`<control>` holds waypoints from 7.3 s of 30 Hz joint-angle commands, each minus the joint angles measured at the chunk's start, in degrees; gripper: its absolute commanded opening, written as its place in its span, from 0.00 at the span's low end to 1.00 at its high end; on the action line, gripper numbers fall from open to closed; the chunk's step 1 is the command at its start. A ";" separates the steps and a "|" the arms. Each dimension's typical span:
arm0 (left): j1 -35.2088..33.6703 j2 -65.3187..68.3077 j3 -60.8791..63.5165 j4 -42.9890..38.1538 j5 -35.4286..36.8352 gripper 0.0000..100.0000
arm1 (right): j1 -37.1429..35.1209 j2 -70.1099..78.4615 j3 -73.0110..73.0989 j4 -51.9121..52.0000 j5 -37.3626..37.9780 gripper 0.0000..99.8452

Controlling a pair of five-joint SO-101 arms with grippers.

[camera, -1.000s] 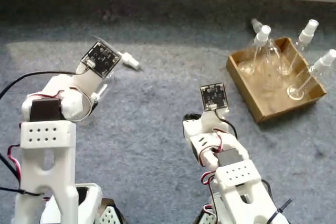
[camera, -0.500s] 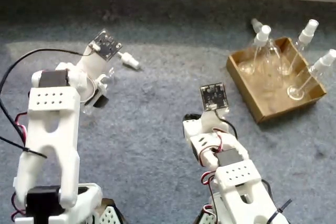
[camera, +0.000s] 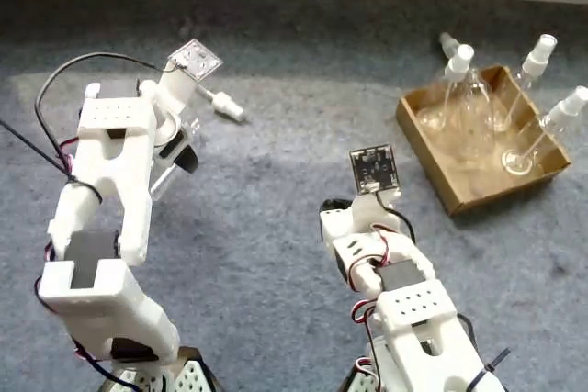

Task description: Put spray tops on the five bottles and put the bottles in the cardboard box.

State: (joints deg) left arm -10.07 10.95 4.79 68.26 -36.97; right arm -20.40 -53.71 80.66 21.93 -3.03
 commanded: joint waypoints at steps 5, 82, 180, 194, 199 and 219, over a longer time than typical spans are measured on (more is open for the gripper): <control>0.48 9.98 -11.56 -0.88 -0.44 0.24 | -0.48 -1.36 -0.13 -1.19 -0.18 0.00; 34.51 11.21 -12.09 6.51 45.63 0.04 | -0.13 -1.36 -0.31 -1.19 -0.18 0.00; 10.15 48.40 -61.32 10.55 81.85 0.10 | -0.13 -1.36 -0.40 -1.27 -0.09 0.00; 10.42 48.31 -61.41 16.35 78.24 0.03 | -0.13 -1.36 -0.40 -1.27 -0.09 0.00; 10.42 46.37 -64.75 26.99 62.33 0.02 | -0.13 -1.36 -0.48 -1.27 -0.09 0.00; 8.84 15.60 -44.00 33.05 54.77 0.02 | -0.13 -1.36 -0.48 -1.27 -0.09 0.00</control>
State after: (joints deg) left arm -1.36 38.46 -44.35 100.70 25.63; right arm -20.40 -53.71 80.66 21.93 -3.03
